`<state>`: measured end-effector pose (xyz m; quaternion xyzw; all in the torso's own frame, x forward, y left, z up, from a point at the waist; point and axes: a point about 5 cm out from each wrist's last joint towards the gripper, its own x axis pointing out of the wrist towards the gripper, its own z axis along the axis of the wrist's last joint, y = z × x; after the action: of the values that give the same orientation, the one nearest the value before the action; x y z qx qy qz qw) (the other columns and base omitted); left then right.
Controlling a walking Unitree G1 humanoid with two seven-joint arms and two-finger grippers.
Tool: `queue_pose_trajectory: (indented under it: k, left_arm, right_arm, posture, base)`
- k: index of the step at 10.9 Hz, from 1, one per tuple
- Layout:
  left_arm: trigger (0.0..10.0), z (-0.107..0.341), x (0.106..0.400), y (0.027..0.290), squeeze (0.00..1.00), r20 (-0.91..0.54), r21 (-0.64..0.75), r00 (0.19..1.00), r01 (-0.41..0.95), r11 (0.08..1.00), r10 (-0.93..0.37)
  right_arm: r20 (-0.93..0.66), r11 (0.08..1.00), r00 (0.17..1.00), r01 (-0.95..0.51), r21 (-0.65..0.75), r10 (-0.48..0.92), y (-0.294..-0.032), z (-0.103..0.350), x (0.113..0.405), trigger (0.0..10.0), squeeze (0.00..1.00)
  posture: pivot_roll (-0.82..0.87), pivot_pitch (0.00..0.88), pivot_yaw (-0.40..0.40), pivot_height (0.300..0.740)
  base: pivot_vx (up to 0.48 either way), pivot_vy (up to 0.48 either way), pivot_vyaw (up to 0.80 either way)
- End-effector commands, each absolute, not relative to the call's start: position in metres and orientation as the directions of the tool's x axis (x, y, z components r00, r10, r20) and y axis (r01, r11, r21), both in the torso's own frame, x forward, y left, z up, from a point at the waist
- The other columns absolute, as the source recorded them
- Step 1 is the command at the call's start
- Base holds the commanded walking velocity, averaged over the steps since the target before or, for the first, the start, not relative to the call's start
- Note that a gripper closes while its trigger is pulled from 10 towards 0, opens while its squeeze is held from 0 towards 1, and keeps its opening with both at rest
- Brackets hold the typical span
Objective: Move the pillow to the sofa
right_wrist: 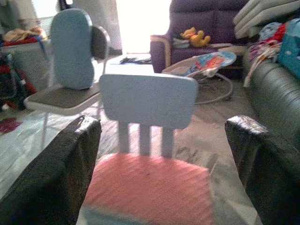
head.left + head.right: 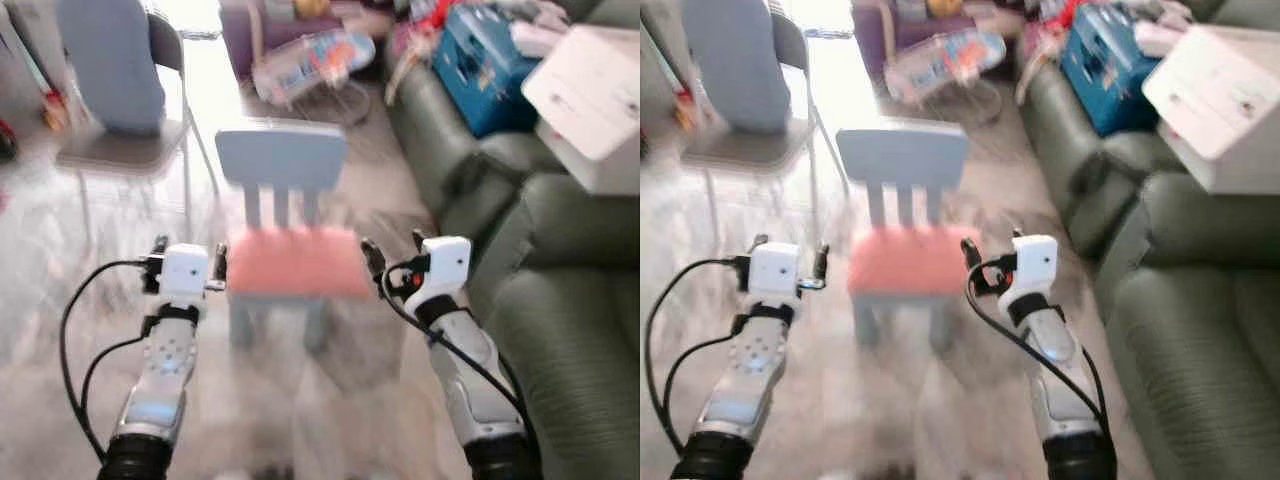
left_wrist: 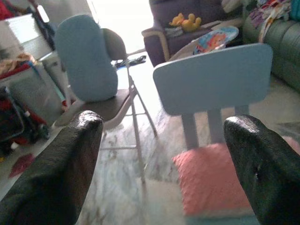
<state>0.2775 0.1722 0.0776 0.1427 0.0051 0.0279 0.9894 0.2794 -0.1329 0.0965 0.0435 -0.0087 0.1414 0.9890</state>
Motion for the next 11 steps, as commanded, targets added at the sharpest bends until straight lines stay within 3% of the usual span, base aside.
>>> queue_pose_trajectory:
  k: [1, 4, 9, 11]
  left_arm:
    - [10.0, 0.0801, 0.2799, 0.1581, 0.00, 0.006, 0.268, 1.000, -0.011, 0.963, 0.010]
    - [10.0, 0.0791, 0.2809, 0.1588, 0.00, -0.002, 0.258, 1.000, -0.013, 0.966, 0.014]
    - [10.0, 0.0780, 0.2814, 0.1625, 0.00, -0.018, 0.273, 0.999, -0.029, 0.962, 0.035]
    - [10.0, 0.0781, 0.2827, 0.1645, 0.00, -0.023, 0.285, 0.998, -0.045, 0.958, 0.054]
  right_arm:
    - [0.016, 0.970, 0.972, -0.235, 0.068, 0.234, -0.1474, 0.0946, 0.2790, 10.0, 0.00]
    - [0.015, 0.970, 0.972, -0.235, 0.064, 0.235, -0.1473, 0.0944, 0.2799, 10.0, 0.00]
    - [0.009, 0.973, 0.975, -0.221, 0.067, 0.221, -0.1478, 0.0917, 0.2784, 10.0, 0.00]
    - [0.007, 0.975, 0.977, -0.213, 0.065, 0.213, -0.1491, 0.0915, 0.2788, 10.0, 0.00]
  posture:
    - [-0.06, 0.000, -0.054, 0.740]
    - [-0.06, 0.000, -0.054, 0.740]
    - [-0.06, 0.000, -0.046, 0.740]
    - [-0.06, 0.000, -0.044, 0.740]
  base:
    - [0.439, 0.000, 0.00]
    - [0.435, 0.000, 0.00]
    - [0.283, 0.383, 0.00]
    - [0.000, 0.431, 0.00]
